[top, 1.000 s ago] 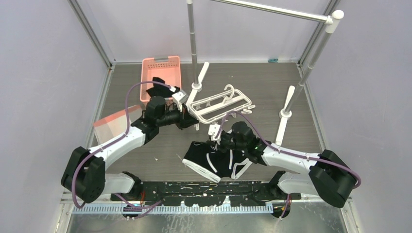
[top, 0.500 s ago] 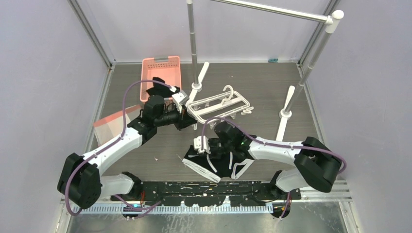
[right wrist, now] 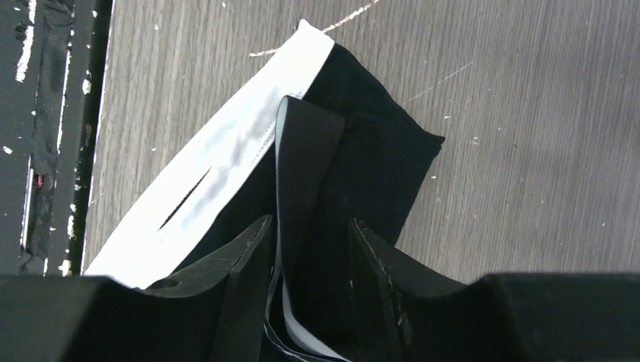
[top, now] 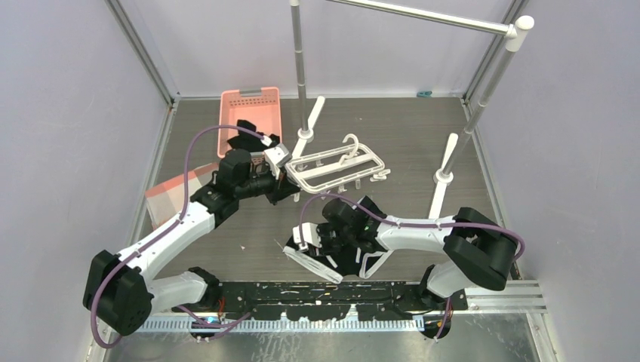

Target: Clip the underwear to the hanger

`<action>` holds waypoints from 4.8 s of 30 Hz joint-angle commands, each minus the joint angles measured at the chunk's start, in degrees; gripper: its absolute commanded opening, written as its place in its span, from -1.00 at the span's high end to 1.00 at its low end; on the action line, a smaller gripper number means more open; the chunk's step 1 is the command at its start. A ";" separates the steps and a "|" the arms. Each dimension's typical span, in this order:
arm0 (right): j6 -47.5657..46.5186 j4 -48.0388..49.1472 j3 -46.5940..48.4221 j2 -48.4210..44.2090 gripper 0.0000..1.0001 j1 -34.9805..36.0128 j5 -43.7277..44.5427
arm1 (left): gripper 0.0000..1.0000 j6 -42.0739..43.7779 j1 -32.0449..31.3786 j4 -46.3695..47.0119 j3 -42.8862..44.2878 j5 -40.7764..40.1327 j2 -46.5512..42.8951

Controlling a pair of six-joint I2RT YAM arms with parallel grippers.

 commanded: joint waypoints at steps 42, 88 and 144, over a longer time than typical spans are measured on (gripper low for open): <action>16.98 18.44 -5.91 -8.61 0.98 -8.64 -12.59 | 0.99 -5.31 -0.04 12.27 -1.60 5.13 1.28; 24.70 20.68 3.55 -0.12 0.98 -15.42 -12.25 | 1.00 -1.76 -0.06 9.28 0.63 15.73 4.41; 20.45 9.16 8.80 -4.20 0.99 -18.14 -13.23 | 0.99 5.10 -0.92 1.14 2.40 13.46 4.00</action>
